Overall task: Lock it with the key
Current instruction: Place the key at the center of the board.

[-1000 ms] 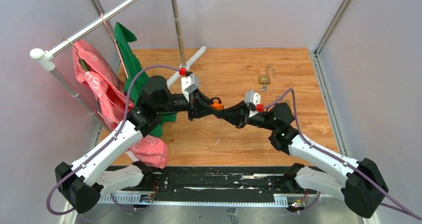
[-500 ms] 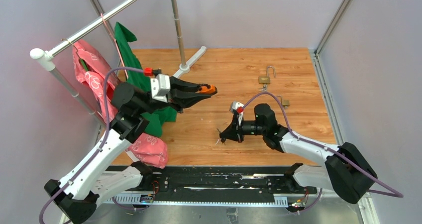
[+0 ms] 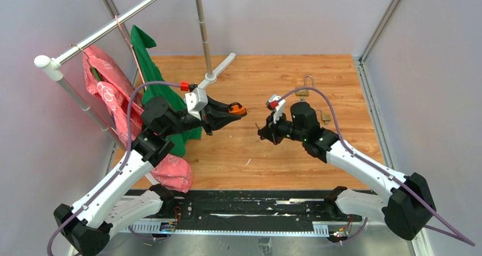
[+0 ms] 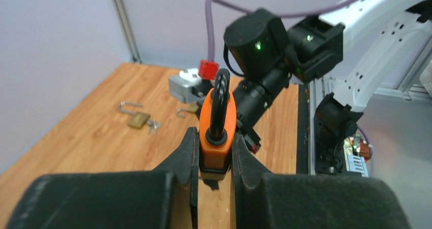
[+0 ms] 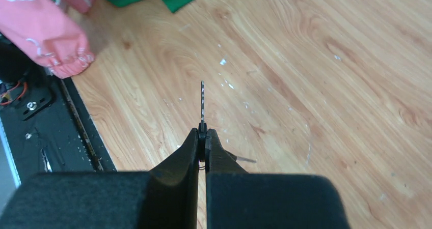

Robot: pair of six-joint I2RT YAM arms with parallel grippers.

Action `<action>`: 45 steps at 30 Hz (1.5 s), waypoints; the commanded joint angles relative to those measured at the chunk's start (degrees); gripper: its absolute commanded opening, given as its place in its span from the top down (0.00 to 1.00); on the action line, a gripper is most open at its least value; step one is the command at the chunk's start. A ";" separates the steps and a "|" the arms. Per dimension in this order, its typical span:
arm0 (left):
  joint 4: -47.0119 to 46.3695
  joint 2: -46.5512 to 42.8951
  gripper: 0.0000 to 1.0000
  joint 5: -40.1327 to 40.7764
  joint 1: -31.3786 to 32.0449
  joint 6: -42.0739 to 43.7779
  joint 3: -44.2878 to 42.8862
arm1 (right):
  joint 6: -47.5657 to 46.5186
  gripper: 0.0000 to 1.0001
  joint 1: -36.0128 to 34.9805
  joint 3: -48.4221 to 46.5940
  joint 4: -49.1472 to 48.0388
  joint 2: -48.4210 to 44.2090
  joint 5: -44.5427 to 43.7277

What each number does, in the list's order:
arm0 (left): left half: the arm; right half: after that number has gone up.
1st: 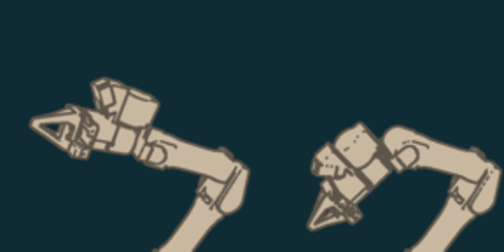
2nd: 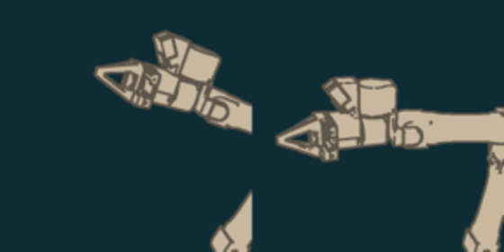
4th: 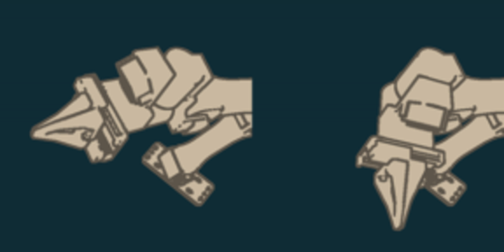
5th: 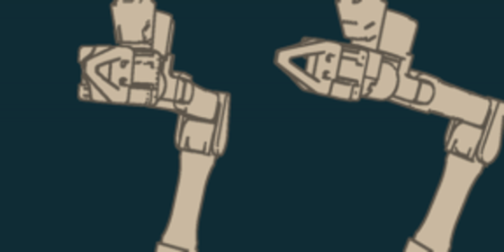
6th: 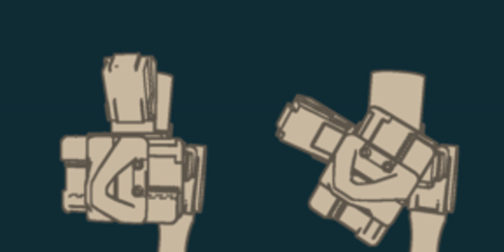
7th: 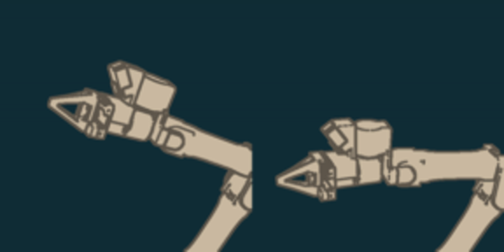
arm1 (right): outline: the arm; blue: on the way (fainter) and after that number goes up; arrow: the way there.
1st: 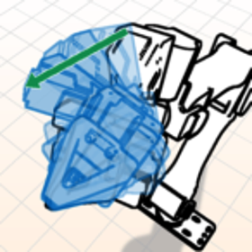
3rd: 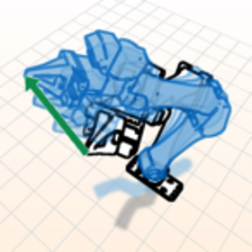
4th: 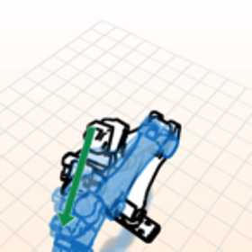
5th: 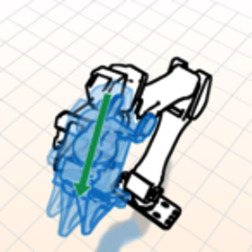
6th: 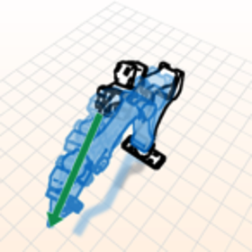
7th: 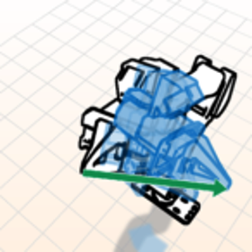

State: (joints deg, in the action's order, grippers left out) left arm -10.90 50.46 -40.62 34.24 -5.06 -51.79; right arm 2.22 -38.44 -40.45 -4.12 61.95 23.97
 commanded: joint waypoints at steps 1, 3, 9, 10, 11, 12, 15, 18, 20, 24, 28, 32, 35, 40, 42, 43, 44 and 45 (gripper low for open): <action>1.77 -1.88 1.00 2.43 -0.27 1.39 1.47 | 2.43 1.00 0.50 -4.48 12.67 3.02 -3.97; 2.16 -2.19 1.00 2.95 -0.31 2.18 1.82 | 3.45 1.00 0.10 -2.96 11.66 2.53 3.83; 2.33 -2.37 1.00 2.16 -0.26 2.22 3.22 | 8.57 1.00 -4.44 1.07 14.80 -2.15 18.87; 2.32 -2.18 1.00 2.11 -0.23 2.12 3.33 | 9.79 1.00 -4.53 1.90 15.14 -2.67 18.65; 2.29 -2.06 1.00 2.21 -0.26 2.08 3.47 | 10.97 1.00 -4.54 3.10 14.75 -3.01 17.65; 2.17 -1.94 1.00 2.44 -0.25 2.03 3.60 | 12.64 1.00 -4.50 5.09 12.71 -2.82 16.17; 1.66 -1.84 1.00 2.82 -0.25 1.31 4.01 | 16.13 1.00 -4.38 9.29 5.02 2.14 10.56; 1.60 -2.16 1.00 2.93 -0.27 0.88 4.35 | 13.50 1.00 -2.72 7.12 6.76 9.55 7.58; 1.75 -2.15 1.00 2.83 -0.30 0.76 4.41 | 12.36 1.00 -1.30 4.52 7.47 14.26 7.03; 1.67 -1.95 1.00 2.99 -0.30 0.75 4.41 | 10.96 1.00 0.26 0.36 7.78 21.60 5.26; 1.74 -1.95 1.00 2.98 -0.25 0.92 4.50 | 9.94 1.00 2.02 -2.32 8.24 26.51 2.75; 1.67 -1.37 1.00 2.99 -0.24 1.02 4.59 | 8.21 0.98 2.70 -6.38 10.75 31.84 0.69; 1.64 -1.16 1.00 3.08 -0.24 1.17 4.59 | 6.96 0.90 2.73 -10.14 13.63 34.85 0.19; 1.83 -0.86 1.00 3.18 -0.29 1.06 4.50 | 5.80 0.70 2.74 -12.82 16.26 36.20 -2.01; 1.78 -0.72 1.00 3.11 -0.27 1.02 4.50 | 5.05 0.61 2.73 -13.64 17.23 36.23 -3.27; 1.82 -0.65 1.00 3.09 -0.30 0.95 4.50 | 4.88 0.57 2.75 -14.19 17.73 36.22 -4.10; 1.80 -0.64 1.00 3.09 -0.27 0.93 4.46 | 4.59 0.54 2.67 -14.64 18.45 36.14 -4.90; 1.77 -0.55 1.00 3.05 -0.25 0.90 4.50 | 4.30 0.51 2.74 -15.41 19.23 36.06 -5.73</action>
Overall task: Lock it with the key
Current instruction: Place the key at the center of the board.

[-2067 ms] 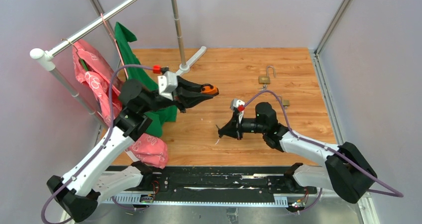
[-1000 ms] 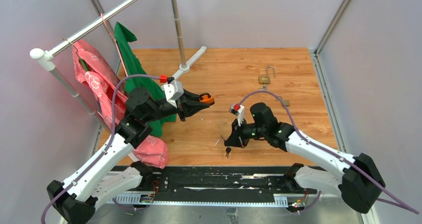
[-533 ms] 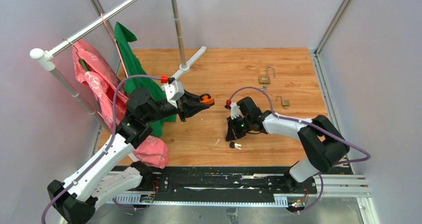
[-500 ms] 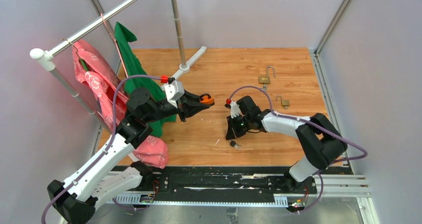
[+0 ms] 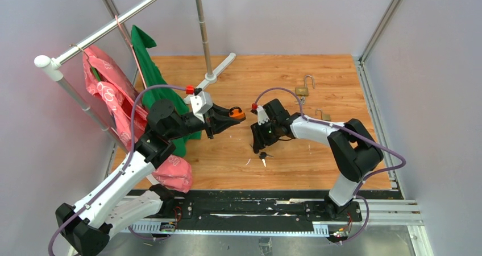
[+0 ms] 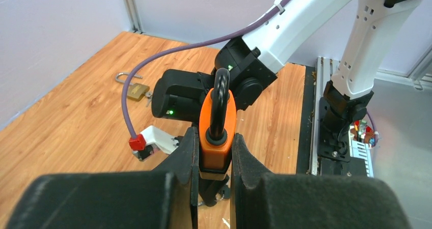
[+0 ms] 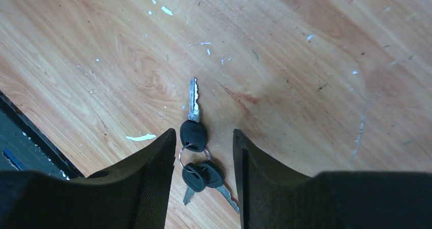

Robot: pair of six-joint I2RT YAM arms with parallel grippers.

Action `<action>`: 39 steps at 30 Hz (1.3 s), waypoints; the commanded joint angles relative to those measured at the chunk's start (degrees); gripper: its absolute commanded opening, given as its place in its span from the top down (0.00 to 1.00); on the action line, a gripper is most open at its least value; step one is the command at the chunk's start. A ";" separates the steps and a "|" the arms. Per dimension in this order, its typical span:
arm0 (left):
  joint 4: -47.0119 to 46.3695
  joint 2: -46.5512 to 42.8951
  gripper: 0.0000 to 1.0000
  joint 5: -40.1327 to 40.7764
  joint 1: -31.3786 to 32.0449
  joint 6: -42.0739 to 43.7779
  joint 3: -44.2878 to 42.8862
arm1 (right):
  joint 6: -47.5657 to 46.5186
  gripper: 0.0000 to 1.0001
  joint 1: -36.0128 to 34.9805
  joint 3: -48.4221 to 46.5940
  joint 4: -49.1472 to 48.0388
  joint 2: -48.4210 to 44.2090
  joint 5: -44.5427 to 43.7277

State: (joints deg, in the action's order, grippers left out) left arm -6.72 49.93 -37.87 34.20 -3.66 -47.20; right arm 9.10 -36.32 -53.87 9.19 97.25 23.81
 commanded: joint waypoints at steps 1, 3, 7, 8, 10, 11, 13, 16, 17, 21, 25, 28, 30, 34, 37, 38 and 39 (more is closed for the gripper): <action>-2.36 -0.06 1.00 0.33 -0.22 -0.51 -0.09 | -2.96 0.50 0.60 -3.08 6.85 0.42 -6.48; -2.37 -0.14 1.00 0.37 -0.20 -0.56 -0.16 | -4.21 0.47 0.62 -4.83 8.86 -0.86 -8.01; -2.03 -0.90 1.00 1.06 -0.22 -0.56 0.03 | -7.58 0.44 0.57 -6.84 10.68 -8.32 -8.92; -1.85 -1.11 1.00 1.17 -0.22 -0.54 0.15 | -8.72 0.44 0.57 -6.70 10.21 -12.70 -7.92; -1.51 -1.48 1.00 0.93 -0.19 -0.49 0.49 | -12.09 0.42 0.59 -4.37 6.56 -20.69 -0.49; -1.48 -1.56 1.00 0.76 -0.21 -0.36 0.67 | -13.50 0.41 0.58 -2.92 4.01 -25.39 4.50; -1.38 -1.93 1.00 -0.02 -0.19 0.42 0.99 | -15.78 0.38 0.63 0.53 -1.91 -34.14 15.86; -1.35 -2.11 1.00 -2.29 -0.23 1.59 1.14 | -12.48 0.28 0.57 6.43 -15.62 -45.39 25.59; -1.29 -2.11 1.00 -3.22 -0.25 2.01 1.21 | -10.55 0.26 0.56 8.00 -20.80 -47.49 25.21; -1.16 -2.12 1.00 -5.68 -0.19 2.86 1.23 | -4.04 0.28 0.34 5.12 -24.22 -48.07 22.95; -1.12 -1.85 1.00 -6.46 -0.17 3.13 1.06 | -1.69 0.34 -2.56 -1.96 -22.24 -43.38 21.04; -1.17 -1.67 1.00 -7.19 -0.10 3.18 1.29 | -3.18 0.40 -4.75 -5.00 -22.72 -40.97 18.92; -1.16 -1.62 1.00 -7.22 -0.14 3.22 1.39 | -4.00 0.41 -5.19 -7.14 -22.58 -39.42 19.58; -1.17 -1.57 1.00 -7.03 -0.14 3.09 1.37 | -4.95 0.43 -6.75 -9.66 -22.37 -36.25 23.11; -1.13 -1.38 1.00 -6.97 -0.14 3.00 1.38 | -5.69 0.48 -8.36 -10.32 -22.27 -34.54 23.92; -1.14 -1.35 1.00 -6.96 -0.11 3.04 1.38 | -6.39 0.49 -9.02 -10.54 -21.79 -34.13 23.48; -1.15 -1.34 1.00 -6.99 -0.15 3.03 1.38 | -7.29 0.49 -9.48 -10.76 -20.88 -33.80 22.95</action>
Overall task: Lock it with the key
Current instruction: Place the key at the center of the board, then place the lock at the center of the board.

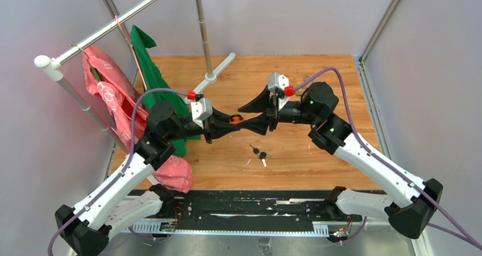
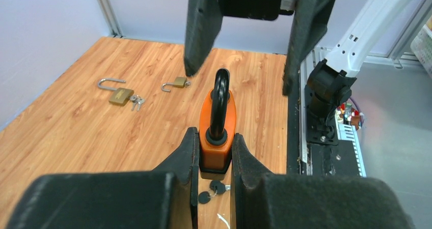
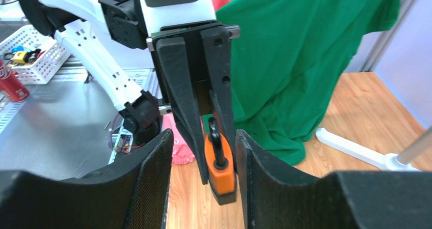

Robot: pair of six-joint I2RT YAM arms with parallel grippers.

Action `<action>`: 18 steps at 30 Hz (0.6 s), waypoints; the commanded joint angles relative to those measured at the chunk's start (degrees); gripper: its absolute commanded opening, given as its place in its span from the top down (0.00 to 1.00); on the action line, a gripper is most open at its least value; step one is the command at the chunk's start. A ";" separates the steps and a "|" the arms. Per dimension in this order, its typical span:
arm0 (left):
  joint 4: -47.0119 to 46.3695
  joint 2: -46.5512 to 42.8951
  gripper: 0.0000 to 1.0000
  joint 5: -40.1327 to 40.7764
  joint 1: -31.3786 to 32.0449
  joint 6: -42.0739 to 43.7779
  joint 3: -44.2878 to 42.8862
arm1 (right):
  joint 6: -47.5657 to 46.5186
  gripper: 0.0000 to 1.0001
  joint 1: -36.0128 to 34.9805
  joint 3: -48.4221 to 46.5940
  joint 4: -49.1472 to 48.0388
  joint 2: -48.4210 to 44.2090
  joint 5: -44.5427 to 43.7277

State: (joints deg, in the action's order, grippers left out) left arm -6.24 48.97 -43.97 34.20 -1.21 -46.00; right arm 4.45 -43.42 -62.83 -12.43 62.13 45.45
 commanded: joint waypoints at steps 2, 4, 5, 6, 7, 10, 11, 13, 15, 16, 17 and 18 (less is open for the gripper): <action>-1.60 -0.29 1.00 -0.89 -0.13 0.64 0.14 | -3.44 0.52 -2.87 -2.18 1.59 1.87 0.65; -1.63 -0.22 1.00 -0.88 -0.17 0.60 0.32 | -2.95 0.69 -3.06 -2.10 1.06 2.18 0.45; -1.62 -0.24 1.00 -0.89 -0.14 0.53 0.38 | -2.35 0.83 -3.15 -1.93 0.48 2.28 0.54; -1.66 -0.19 1.00 -0.93 -0.12 0.47 0.51 | -1.85 0.96 -3.16 -1.60 0.11 2.29 0.57; -1.61 -0.21 1.00 -0.96 -0.14 0.43 0.52 | -1.71 0.99 -3.16 -1.44 0.58 2.17 0.37; -1.62 -0.37 1.00 -1.27 -0.13 0.87 0.54 | -3.64 1.00 -3.08 -1.41 4.79 1.87 -2.25; -1.61 -0.32 1.00 -1.20 -0.17 0.92 0.56 | -3.95 1.00 -3.08 -1.42 5.59 1.85 -2.89; -1.60 -0.22 1.00 -0.72 -0.17 0.69 0.56 | -3.99 1.00 -3.08 -1.74 7.04 2.08 -3.80; -1.66 -0.18 0.97 1.03 -0.16 -0.83 0.74 | -4.01 1.00 -3.03 -2.47 9.05 2.49 -6.10; -1.57 -0.30 0.70 2.82 -0.18 -1.45 1.04 | -4.01 1.00 -2.88 -2.55 9.94 2.67 -7.47; -1.21 -0.59 0.41 4.21 -0.13 -2.45 1.52 | -3.79 1.00 -2.56 -2.52 10.57 2.75 -9.00; -0.29 -0.94 0.07 7.63 -0.16 -3.00 2.05 | -3.38 1.00 -2.20 -2.37 11.30 2.88 -11.00</action>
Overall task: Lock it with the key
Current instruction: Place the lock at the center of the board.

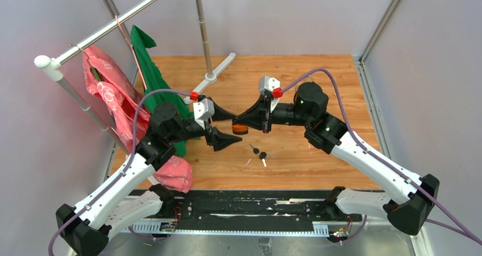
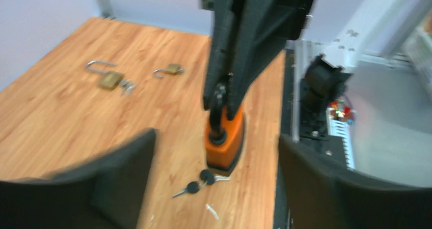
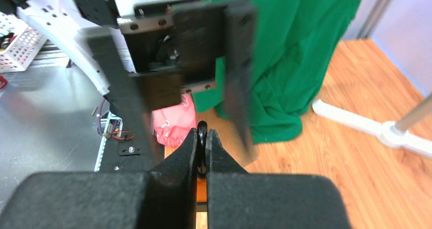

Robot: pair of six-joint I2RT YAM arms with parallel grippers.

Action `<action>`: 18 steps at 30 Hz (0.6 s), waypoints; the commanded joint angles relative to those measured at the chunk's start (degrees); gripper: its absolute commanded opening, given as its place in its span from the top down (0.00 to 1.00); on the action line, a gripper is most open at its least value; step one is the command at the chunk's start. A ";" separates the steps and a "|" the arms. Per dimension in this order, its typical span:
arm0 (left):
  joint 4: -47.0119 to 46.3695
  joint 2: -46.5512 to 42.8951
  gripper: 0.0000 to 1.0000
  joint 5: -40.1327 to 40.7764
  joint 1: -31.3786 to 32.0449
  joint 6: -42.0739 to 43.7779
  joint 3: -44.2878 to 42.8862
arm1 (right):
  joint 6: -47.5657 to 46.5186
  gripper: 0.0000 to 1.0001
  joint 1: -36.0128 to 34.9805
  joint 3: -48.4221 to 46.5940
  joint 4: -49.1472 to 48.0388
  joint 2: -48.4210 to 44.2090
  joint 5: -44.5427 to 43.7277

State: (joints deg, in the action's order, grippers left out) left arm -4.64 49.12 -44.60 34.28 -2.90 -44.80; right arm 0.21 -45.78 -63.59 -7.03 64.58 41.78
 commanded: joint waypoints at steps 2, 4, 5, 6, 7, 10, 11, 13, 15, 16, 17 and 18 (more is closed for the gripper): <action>0.70 -2.29 0.00 14.09 -0.20 -1.28 2.89 | 2.04 1.00 1.22 -0.25 6.74 0.71 -10.63; 2.76 -3.67 0.00 20.77 -0.21 -1.61 5.09 | 2.60 1.00 1.48 1.63 8.70 1.41 -14.53; 3.20 -4.55 0.00 23.37 -0.25 -2.00 7.19 | 3.14 1.00 1.59 2.73 9.26 2.02 -15.71; 3.39 -5.22 0.00 25.52 -0.19 -1.99 8.71 | 3.51 1.00 1.57 4.16 8.93 2.82 -16.36; 3.41 -6.16 0.00 27.06 -0.19 -1.61 10.39 | 3.90 1.00 1.57 5.66 8.32 3.73 -16.53; 3.53 -8.56 0.00 33.42 -0.24 -2.04 14.87 | 5.76 1.00 1.59 9.63 4.53 7.34 -17.18; 3.54 -9.27 0.00 35.73 -0.24 -2.85 16.34 | 6.35 1.00 1.56 11.03 2.49 9.12 -16.57; 2.79 -11.14 0.00 39.68 -0.31 -5.56 19.15 | 9.60 1.00 1.32 14.57 -4.92 11.02 -17.29; 1.58 -13.00 0.00 42.80 -0.92 -8.52 21.53 | 11.99 1.00 0.94 20.89 -17.24 13.38 -19.07; 0.72 -13.84 0.00 43.20 -1.54 -9.52 22.64 | 11.30 1.00 0.28 22.96 -23.32 14.96 -21.48; -0.39 -14.57 0.00 43.26 -2.21 -11.73 23.88 | 9.81 1.00 -0.43 23.99 -27.41 16.87 -23.46; -1.38 -15.26 0.00 43.20 -2.80 -13.14 25.01 | 8.83 1.00 -0.87 24.15 -30.29 18.83 -24.67</action>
State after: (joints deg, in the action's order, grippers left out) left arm -1.54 36.91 -7.66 33.52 -9.04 -22.96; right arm 8.32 -44.91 -42.54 -15.35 79.29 23.53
